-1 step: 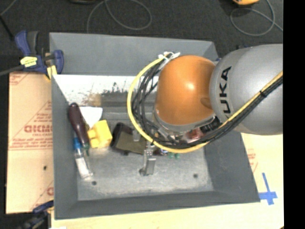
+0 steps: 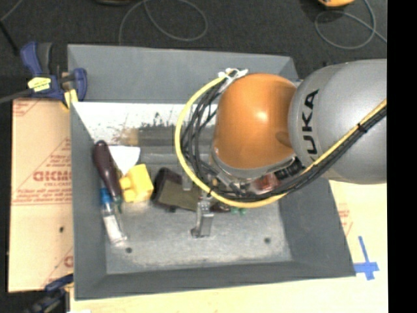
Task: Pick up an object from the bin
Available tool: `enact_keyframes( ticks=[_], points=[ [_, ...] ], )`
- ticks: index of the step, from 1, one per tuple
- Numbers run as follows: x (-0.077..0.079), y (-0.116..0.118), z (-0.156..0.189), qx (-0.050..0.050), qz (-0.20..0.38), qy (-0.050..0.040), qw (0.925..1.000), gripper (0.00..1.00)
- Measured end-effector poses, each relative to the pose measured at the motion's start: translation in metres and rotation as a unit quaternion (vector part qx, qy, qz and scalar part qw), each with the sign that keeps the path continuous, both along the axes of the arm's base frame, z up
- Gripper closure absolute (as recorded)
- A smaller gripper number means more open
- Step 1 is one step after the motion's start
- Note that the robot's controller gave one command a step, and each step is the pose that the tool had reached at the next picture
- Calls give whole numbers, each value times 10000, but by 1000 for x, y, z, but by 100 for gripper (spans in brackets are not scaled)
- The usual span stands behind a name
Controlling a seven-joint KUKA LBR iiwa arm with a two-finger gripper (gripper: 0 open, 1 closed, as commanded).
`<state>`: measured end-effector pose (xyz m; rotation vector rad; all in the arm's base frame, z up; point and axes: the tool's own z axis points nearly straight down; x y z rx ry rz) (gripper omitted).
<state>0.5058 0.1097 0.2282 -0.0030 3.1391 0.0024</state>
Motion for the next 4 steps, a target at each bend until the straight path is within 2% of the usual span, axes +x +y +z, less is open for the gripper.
enact_keyframes(
  ticks=[1,2,3,4],
  points=[
    [14,3,-36,7,-318,-22,9995,0],
    [37,-18,-77,9,-717,0,9974,0],
    [68,-5,-99,7,-701,-37,9975,0],
    [65,-38,-140,12,226,-19,9997,100]
  ],
)
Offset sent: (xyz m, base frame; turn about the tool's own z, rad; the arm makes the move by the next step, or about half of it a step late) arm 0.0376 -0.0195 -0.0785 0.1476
